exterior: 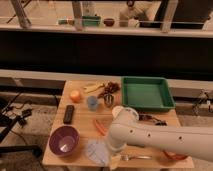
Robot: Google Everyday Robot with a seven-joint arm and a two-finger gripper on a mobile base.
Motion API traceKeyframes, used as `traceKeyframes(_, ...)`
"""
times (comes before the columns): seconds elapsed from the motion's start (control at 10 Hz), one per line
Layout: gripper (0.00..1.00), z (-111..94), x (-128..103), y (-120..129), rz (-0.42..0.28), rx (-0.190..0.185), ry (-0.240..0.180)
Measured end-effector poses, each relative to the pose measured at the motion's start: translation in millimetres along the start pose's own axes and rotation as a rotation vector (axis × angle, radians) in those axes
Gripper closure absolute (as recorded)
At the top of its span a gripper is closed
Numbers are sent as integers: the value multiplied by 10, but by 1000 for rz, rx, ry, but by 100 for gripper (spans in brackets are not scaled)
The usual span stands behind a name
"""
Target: Wipe tray with towel
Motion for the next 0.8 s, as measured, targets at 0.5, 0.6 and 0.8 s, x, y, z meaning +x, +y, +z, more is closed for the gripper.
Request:
traceKeyframes(0.5, 20, 245, -188, 55, -159, -13, -67)
traceKeyframes(0.6, 20, 322, -173, 33, -166, -18, -76)
traceKeyframes(0.8, 20, 400, -138, -22, -166, -22, -77)
